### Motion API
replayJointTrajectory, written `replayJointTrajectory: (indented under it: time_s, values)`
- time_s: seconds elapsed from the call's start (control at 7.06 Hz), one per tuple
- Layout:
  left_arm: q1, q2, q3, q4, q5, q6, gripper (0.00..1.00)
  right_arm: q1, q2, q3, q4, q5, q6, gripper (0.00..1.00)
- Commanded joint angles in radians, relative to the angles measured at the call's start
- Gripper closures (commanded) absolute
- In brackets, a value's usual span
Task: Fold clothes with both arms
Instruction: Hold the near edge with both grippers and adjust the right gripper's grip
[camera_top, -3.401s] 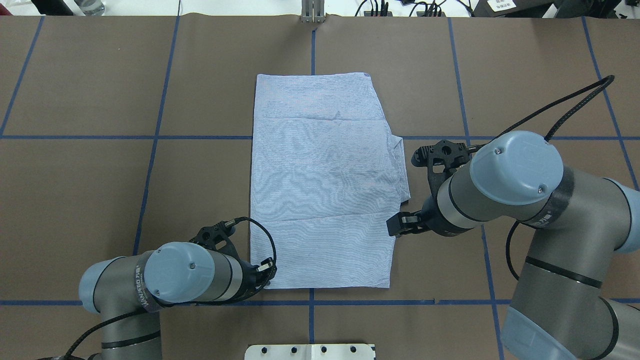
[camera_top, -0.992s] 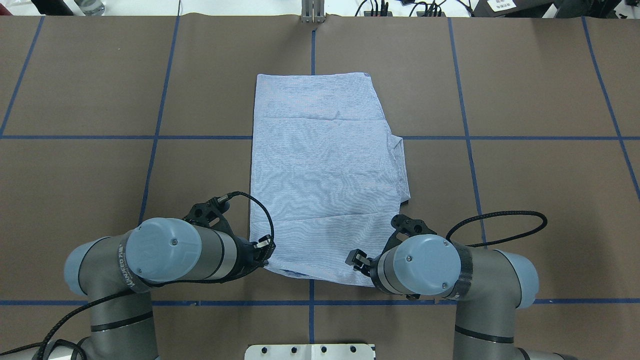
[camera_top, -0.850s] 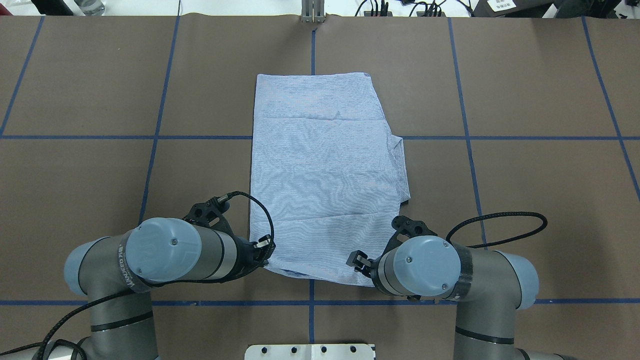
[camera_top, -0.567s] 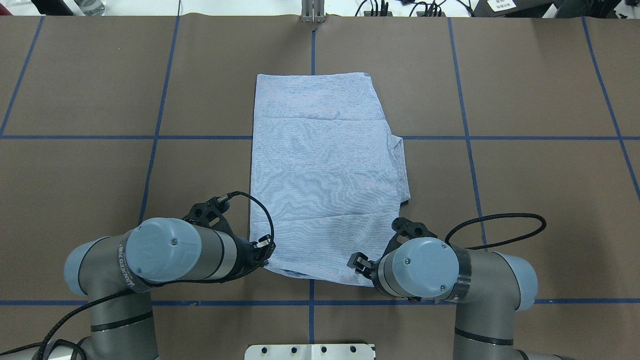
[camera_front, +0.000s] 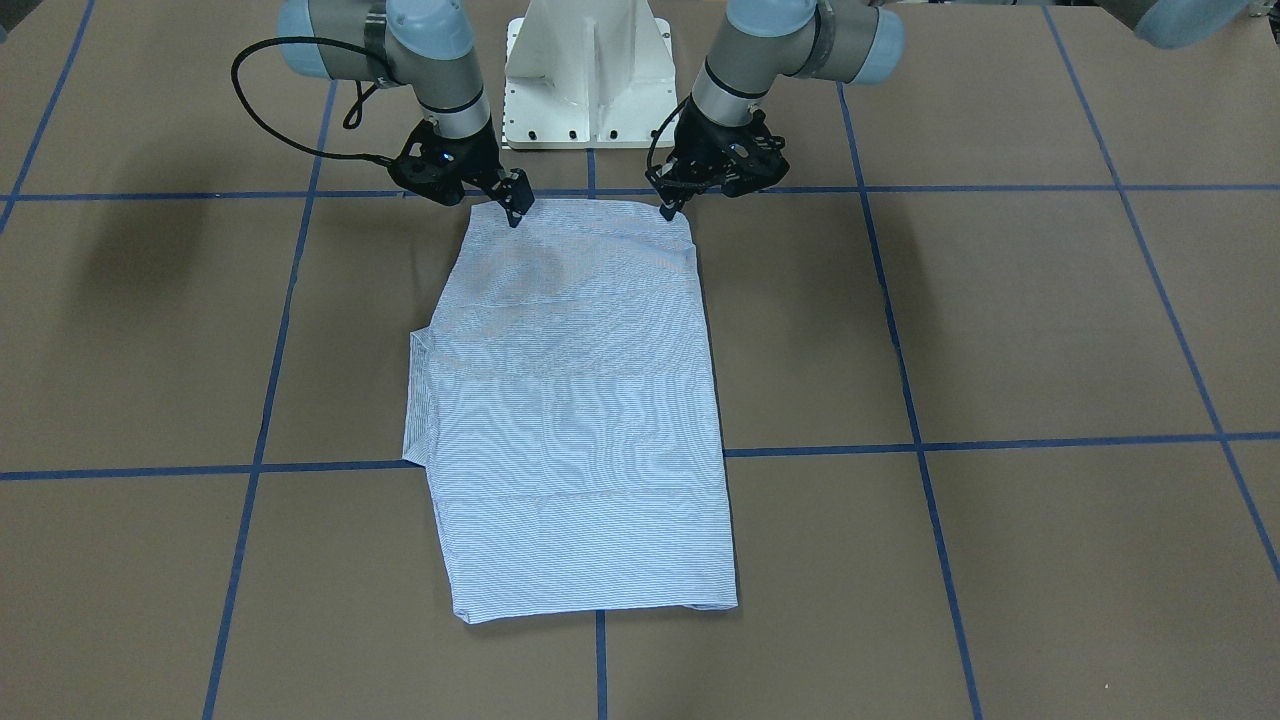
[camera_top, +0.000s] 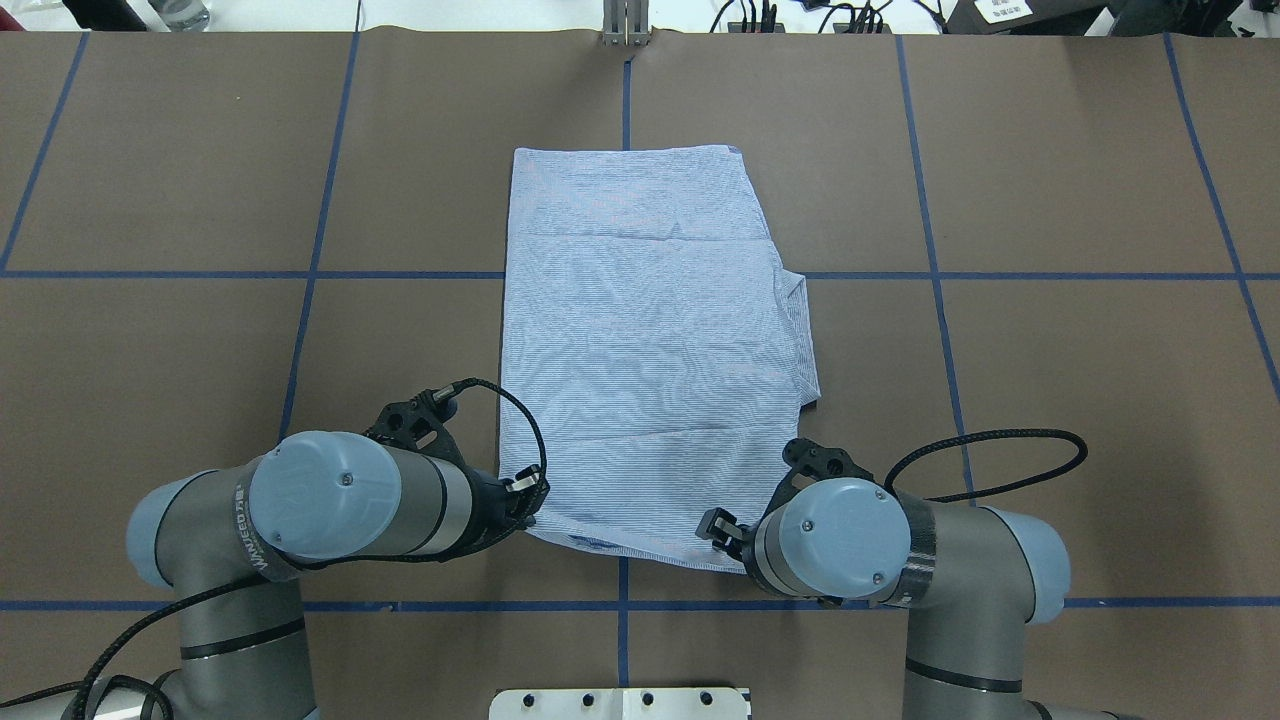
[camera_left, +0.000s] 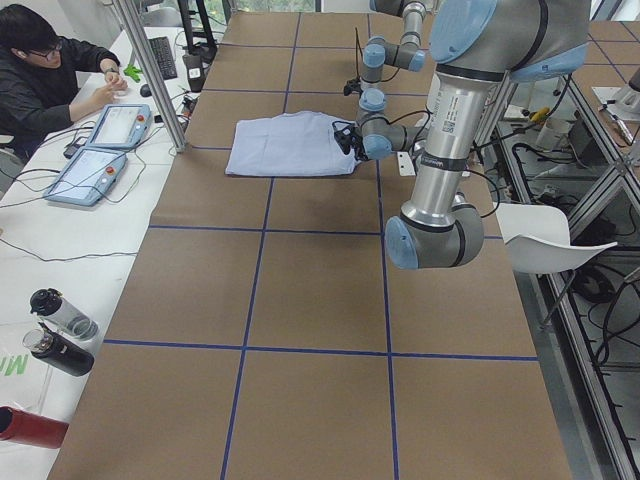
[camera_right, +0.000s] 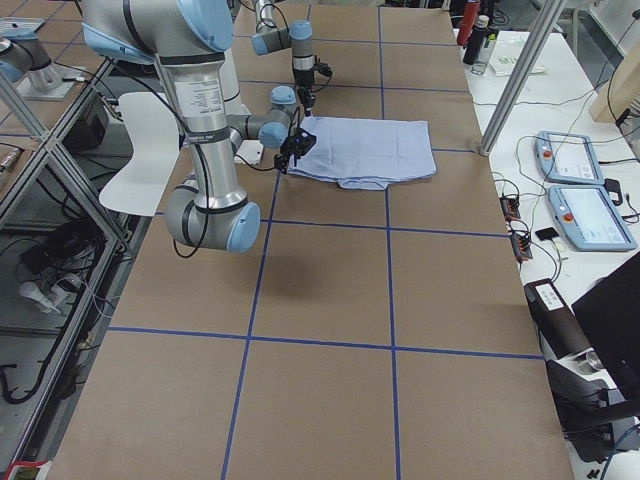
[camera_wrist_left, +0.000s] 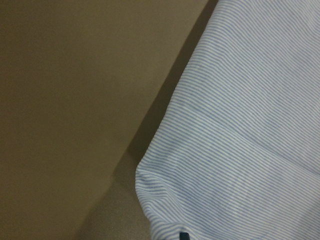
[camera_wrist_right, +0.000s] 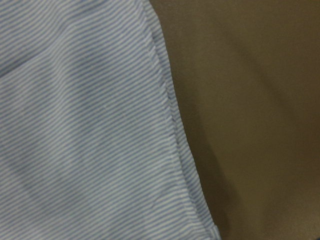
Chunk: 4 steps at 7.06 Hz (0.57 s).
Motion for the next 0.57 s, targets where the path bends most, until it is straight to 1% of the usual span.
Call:
replayJointTrajectory:
  time_s: [0.0, 0.28, 0.43]
  values:
    - [-0.003, 0.001, 0.0, 0.0, 0.0, 0.0, 1.0, 0.0, 0.001, 0.0, 0.0, -0.001, 0.0, 0.07]
    - [-0.004, 0.001, 0.0, 0.0, 0.0, 0.0, 1.0, 0.0, 0.002, 0.0, 0.001, -0.001, -0.005, 0.13]
    - [-0.004, 0.001, 0.0, 0.0, 0.0, 0.0, 1.0, 0.001, 0.005, 0.0, 0.001, -0.001, -0.008, 0.13]
